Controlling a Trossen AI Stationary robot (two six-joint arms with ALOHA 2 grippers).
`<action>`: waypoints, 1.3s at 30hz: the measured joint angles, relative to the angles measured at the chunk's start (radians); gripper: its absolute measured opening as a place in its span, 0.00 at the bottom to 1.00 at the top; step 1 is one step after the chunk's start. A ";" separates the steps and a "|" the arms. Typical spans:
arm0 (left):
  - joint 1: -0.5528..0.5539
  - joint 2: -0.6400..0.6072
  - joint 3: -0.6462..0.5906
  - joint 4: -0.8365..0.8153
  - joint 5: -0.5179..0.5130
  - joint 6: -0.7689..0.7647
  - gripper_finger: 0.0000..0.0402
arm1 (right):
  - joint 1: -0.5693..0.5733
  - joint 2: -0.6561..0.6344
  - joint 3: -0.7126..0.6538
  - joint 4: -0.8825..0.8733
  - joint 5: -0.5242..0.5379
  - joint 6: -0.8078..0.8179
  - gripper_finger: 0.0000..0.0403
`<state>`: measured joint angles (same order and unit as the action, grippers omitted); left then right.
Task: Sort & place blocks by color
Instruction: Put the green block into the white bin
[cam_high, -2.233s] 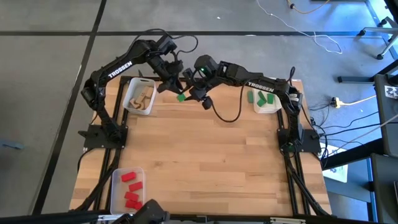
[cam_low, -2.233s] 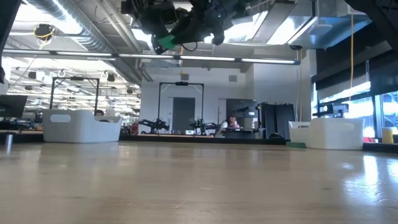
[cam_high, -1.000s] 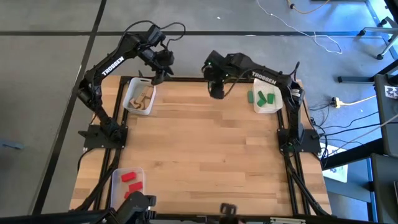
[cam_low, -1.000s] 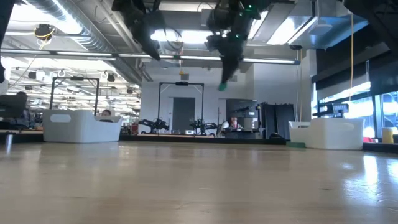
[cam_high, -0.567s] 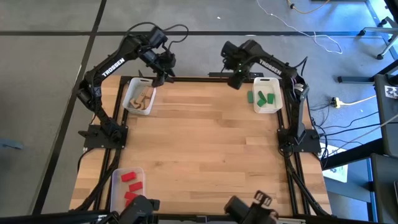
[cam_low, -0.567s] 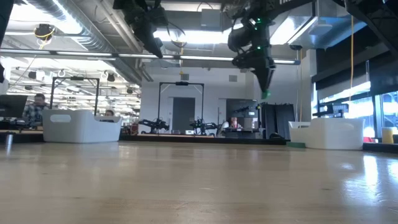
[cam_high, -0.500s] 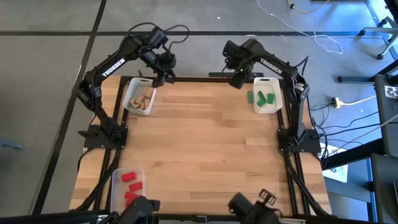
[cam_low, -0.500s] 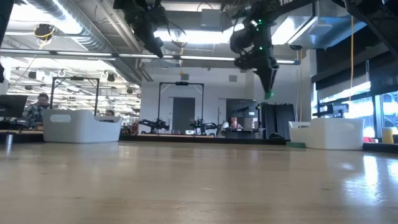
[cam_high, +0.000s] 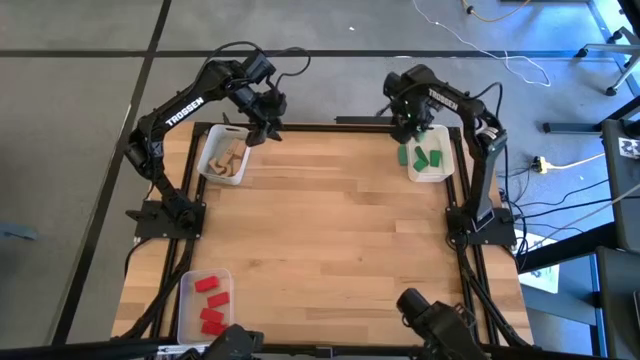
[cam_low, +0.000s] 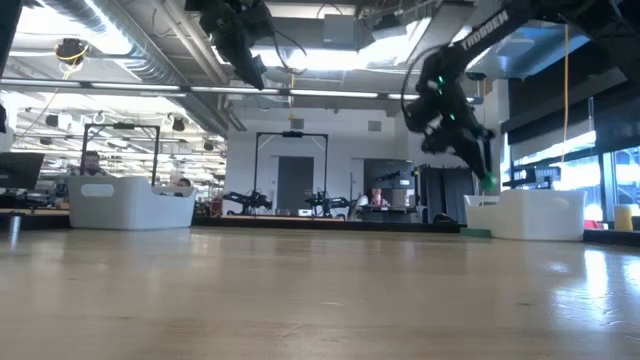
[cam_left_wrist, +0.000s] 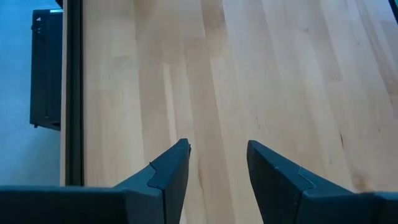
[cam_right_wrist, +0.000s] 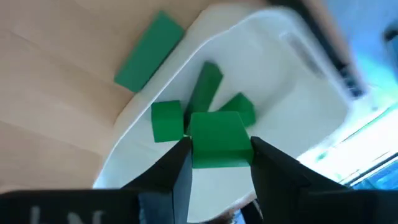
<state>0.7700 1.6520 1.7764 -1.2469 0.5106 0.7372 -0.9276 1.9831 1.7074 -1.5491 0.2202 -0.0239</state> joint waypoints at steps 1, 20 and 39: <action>0.000 0.000 0.000 0.000 0.000 0.000 0.38 | -0.007 0.000 -0.032 0.015 -0.001 -0.005 0.33; -0.001 0.000 0.000 0.001 0.000 -0.004 0.38 | -0.033 0.001 -0.272 0.222 -0.003 0.021 0.46; -0.001 0.001 0.000 0.001 0.007 -0.024 0.38 | 0.086 0.001 -0.036 0.290 -0.143 0.096 0.45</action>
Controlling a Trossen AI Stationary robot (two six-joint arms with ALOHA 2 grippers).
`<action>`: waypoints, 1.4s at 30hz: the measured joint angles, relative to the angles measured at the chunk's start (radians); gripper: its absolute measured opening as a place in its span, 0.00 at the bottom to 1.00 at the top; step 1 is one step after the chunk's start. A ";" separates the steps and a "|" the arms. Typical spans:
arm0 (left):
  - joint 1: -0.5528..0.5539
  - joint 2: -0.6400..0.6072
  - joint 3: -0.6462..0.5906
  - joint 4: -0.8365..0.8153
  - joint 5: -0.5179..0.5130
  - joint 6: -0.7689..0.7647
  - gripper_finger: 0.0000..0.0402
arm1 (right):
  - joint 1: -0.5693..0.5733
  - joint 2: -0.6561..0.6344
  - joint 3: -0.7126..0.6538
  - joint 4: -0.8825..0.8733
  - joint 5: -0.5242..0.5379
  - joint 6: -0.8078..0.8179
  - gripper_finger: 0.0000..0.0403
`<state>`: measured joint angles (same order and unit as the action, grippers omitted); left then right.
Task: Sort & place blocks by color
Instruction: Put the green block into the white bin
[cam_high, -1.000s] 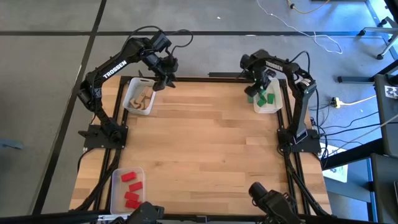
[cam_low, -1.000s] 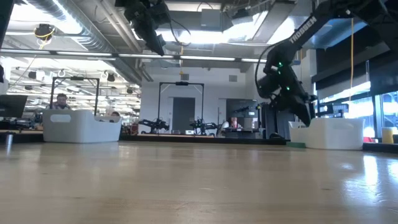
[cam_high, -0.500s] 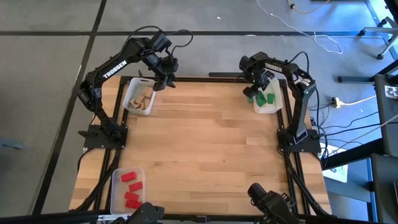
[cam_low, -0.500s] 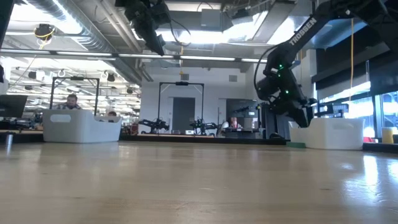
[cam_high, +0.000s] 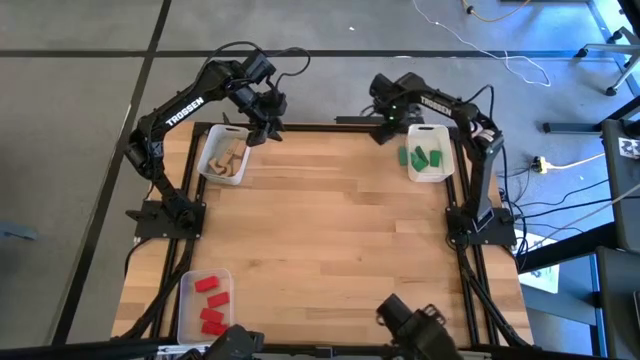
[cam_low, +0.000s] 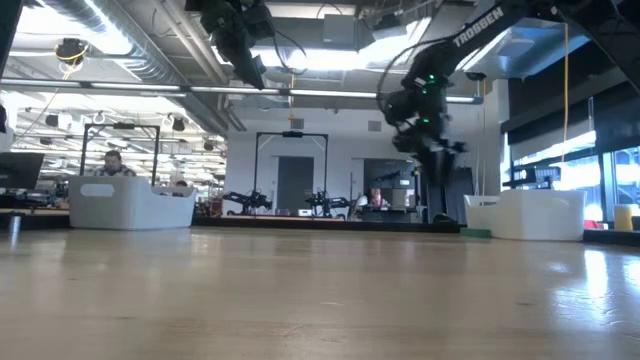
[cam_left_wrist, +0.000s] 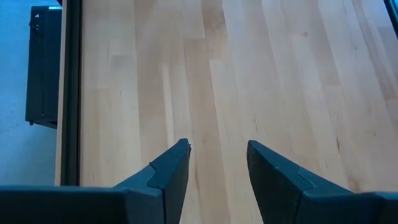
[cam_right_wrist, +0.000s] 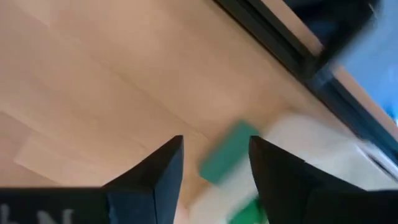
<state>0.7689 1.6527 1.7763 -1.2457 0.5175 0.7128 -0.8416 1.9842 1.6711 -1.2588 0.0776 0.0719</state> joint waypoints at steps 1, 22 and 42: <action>0.000 0.000 0.000 0.000 0.000 -0.003 0.38 | 0.010 0.000 -0.002 0.032 -0.013 0.000 0.45; 0.000 0.000 -0.001 -0.003 0.000 -0.005 0.38 | 0.029 0.001 -0.235 0.178 0.029 0.428 0.45; 0.000 0.000 -0.001 -0.002 -0.003 -0.004 0.38 | -0.043 -0.006 -0.362 0.259 -0.109 0.515 0.45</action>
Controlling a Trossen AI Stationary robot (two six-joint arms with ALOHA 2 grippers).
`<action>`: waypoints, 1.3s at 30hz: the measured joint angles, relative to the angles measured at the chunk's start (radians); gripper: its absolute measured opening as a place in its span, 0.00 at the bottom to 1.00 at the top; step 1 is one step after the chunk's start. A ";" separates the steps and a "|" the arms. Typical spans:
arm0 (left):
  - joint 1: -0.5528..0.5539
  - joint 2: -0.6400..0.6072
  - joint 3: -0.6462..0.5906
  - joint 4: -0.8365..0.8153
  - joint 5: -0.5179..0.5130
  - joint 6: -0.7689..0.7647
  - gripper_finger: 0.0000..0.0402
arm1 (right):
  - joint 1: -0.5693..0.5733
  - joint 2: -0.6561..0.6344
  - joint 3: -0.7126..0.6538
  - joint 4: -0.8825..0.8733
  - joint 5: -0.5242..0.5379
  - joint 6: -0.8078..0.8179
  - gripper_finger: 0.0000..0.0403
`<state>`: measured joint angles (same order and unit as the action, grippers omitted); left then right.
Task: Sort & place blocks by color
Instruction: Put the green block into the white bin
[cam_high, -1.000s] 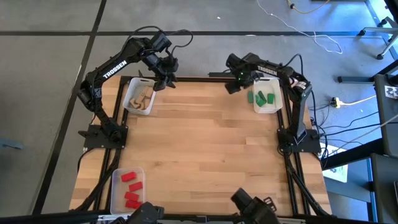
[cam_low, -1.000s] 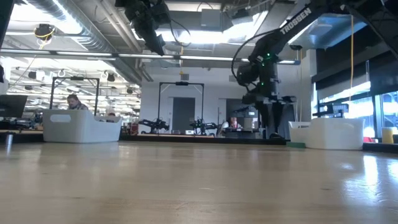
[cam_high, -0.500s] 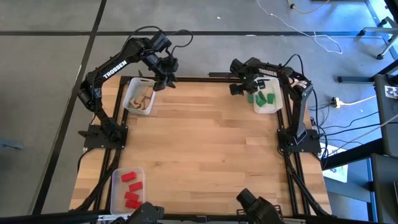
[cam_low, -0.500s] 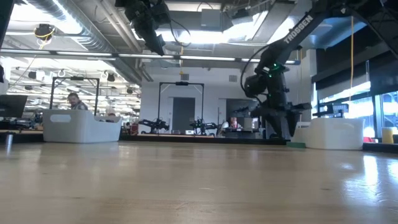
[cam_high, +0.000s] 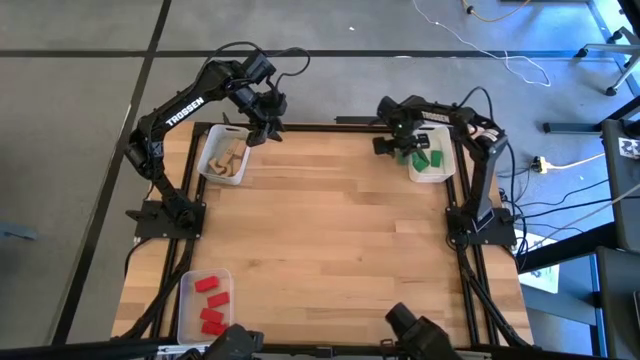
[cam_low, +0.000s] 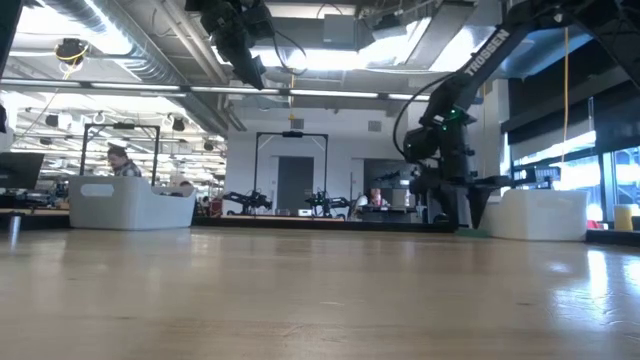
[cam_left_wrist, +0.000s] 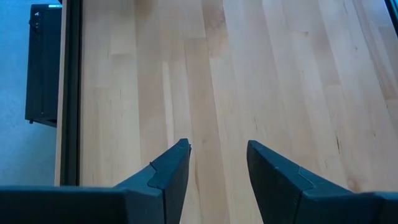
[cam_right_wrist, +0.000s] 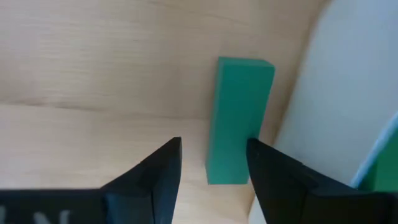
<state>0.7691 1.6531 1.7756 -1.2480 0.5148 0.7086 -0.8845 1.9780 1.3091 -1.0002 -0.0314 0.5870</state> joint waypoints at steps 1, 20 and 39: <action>0.000 0.000 0.000 0.000 0.000 0.000 0.38 | 0.004 0.001 0.005 0.003 -0.003 -0.015 0.45; 0.000 0.000 0.000 0.000 -0.004 0.000 0.38 | 0.056 0.008 0.048 0.072 -0.019 -0.181 0.45; 0.000 0.000 0.000 -0.003 0.052 0.008 0.37 | 0.055 0.009 0.151 -0.012 0.054 -0.227 0.45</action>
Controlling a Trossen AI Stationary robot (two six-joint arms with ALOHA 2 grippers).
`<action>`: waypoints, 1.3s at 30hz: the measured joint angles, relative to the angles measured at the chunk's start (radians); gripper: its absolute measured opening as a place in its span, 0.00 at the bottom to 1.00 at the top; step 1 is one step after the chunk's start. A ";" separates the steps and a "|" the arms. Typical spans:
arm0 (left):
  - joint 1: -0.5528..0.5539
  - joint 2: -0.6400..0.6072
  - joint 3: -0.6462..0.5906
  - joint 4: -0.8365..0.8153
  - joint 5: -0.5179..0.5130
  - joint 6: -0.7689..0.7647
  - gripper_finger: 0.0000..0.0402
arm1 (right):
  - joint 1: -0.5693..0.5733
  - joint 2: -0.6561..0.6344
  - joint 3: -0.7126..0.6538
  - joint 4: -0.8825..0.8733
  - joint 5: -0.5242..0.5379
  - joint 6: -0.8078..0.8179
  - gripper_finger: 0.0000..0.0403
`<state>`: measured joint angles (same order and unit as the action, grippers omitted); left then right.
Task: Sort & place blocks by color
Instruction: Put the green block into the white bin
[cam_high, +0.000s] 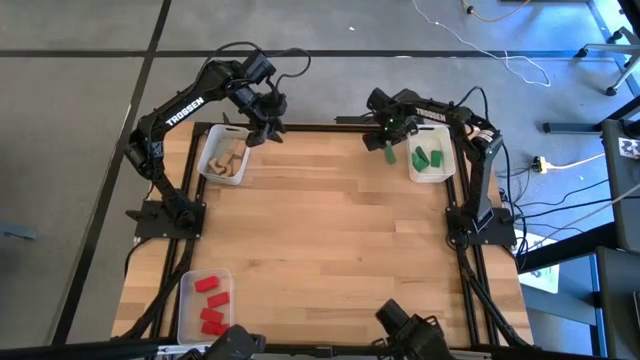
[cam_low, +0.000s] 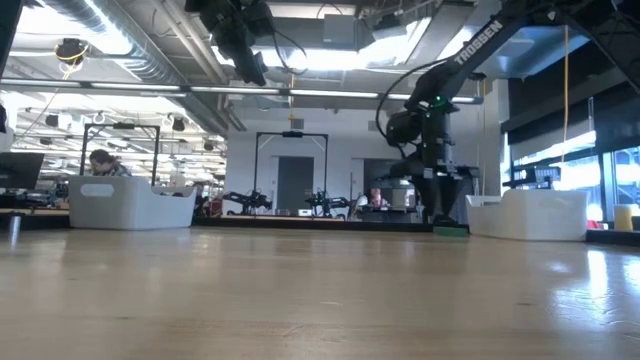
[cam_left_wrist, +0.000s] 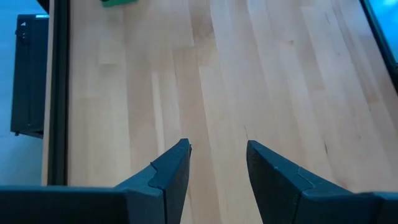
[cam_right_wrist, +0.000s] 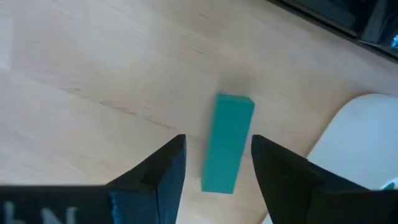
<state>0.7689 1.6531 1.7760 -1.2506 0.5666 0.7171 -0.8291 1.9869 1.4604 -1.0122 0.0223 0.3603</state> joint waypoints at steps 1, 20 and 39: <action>0.000 0.000 0.000 -0.001 0.005 0.000 0.37 | 0.000 0.000 -0.001 -0.001 0.003 -0.001 0.45; 0.000 0.000 0.000 -0.010 0.004 0.001 0.37 | -0.004 0.003 -0.135 0.115 0.037 0.001 0.45; 0.000 0.000 0.000 -0.010 0.004 -0.001 0.37 | -0.007 0.000 -0.187 0.187 0.026 -0.025 0.42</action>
<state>0.7689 1.6531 1.7760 -1.2610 0.5705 0.7158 -0.8360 1.9865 1.2732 -0.8254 0.0483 0.3350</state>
